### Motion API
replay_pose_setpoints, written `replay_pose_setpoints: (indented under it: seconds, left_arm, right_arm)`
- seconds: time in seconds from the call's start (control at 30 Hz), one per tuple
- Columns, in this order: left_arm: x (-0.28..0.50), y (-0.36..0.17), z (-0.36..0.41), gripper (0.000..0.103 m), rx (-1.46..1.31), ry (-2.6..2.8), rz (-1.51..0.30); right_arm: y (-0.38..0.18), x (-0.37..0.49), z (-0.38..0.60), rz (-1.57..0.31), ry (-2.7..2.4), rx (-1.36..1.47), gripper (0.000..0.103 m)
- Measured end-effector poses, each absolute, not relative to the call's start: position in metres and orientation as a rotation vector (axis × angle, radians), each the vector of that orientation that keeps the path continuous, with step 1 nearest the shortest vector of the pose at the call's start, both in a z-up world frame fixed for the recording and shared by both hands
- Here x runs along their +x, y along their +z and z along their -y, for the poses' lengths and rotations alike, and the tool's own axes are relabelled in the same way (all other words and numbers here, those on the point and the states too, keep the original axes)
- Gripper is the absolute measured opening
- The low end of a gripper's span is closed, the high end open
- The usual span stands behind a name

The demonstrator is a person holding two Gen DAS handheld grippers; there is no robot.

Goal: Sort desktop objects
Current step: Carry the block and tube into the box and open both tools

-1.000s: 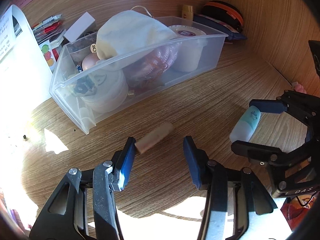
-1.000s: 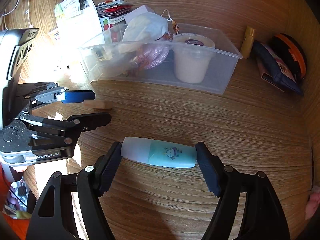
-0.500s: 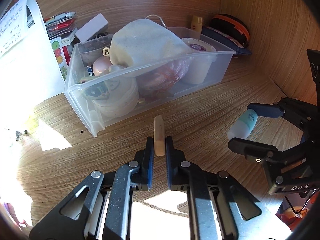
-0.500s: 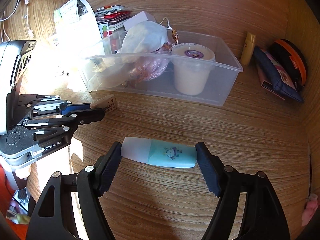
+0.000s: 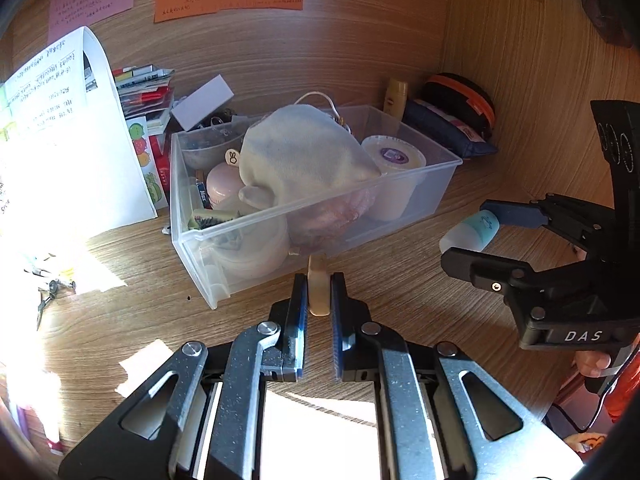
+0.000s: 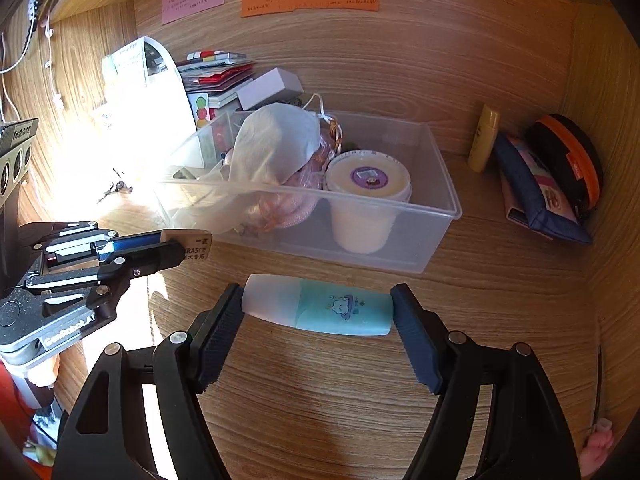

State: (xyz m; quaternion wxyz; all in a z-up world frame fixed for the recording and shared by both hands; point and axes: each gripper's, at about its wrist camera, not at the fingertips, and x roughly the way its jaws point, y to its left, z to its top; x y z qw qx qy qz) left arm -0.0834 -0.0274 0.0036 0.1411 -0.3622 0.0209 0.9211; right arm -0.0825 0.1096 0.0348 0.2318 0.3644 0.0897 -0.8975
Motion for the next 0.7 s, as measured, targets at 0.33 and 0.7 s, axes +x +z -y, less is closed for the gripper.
replay_pose_setpoints:
  seconds: [0.33,0.7]
  left_arm:
    - [-0.086,0.037,0.036,0.01,-0.944,2.69,0.0]
    - [-0.112,0.054,0.052,0.01,-0.906,2.754,0.046]
  right_arm:
    - [0.052,-0.092,-0.108,-0.233,-2.487,0.944,0.071]
    - [0.068,-0.114,-0.1,-0.225,-2.505,0.894,0.071]
